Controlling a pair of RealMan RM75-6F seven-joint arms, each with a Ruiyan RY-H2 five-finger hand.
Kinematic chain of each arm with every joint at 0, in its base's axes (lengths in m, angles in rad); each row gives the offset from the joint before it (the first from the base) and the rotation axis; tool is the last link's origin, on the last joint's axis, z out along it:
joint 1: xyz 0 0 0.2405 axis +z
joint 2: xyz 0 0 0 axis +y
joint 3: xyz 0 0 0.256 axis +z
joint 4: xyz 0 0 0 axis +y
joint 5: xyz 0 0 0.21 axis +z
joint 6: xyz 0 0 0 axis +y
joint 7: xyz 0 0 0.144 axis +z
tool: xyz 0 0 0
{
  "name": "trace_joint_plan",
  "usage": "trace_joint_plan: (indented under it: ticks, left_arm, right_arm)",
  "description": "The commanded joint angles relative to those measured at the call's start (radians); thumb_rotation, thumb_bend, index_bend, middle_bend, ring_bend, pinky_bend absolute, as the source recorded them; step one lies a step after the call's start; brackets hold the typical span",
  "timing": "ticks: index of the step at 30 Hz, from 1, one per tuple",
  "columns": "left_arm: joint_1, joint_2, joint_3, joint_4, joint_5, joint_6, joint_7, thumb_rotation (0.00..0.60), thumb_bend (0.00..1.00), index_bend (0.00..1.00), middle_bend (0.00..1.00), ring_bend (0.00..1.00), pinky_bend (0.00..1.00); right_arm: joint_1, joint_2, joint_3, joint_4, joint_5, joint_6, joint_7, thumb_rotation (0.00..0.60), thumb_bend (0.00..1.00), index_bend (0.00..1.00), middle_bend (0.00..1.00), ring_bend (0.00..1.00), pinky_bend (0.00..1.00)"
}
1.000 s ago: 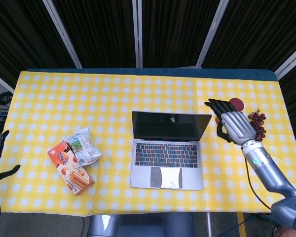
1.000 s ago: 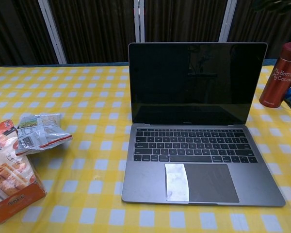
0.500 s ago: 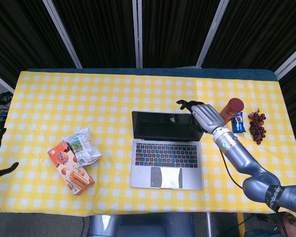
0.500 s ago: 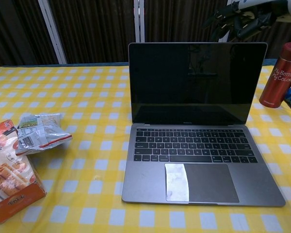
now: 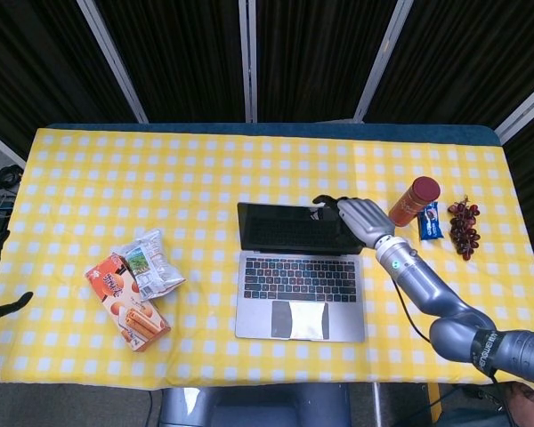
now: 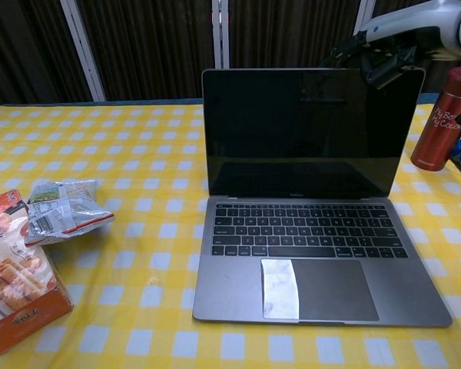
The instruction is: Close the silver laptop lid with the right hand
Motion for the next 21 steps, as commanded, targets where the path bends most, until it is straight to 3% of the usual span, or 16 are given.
trace_joint_plan:
  ticks: [1, 9, 21]
  left_arm:
    - [0.0, -0.001, 0.0, 0.002, 0.0, 0.0, -0.001, 0.6, 0.0, 0.0, 0.0, 0.0, 0.0]
    - [-0.002, 0.001, 0.0, -0.004, 0.003, -0.001, -0.007, 0.6, 0.0, 0.0, 0.0, 0.0, 0.0]
    - [0.0, 0.007, 0.0, -0.01, 0.012, 0.01, -0.013, 0.6, 0.0, 0.0, 0.0, 0.0, 0.0]
  right_arm:
    - [-0.002, 0.02, 0.001, -0.024, -0.014, -0.017, 0.025, 0.6, 1.0, 0.22, 0.33, 0.26, 0.26]
    - [-0.009, 0.079, 0.0, -0.096, -0.058, -0.076, 0.069, 0.6, 1.0, 0.23, 0.34, 0.26, 0.27]
    - [-0.045, 0.163, -0.056, -0.251, -0.245, -0.118, 0.065, 0.6, 1.0, 0.23, 0.34, 0.26, 0.27]
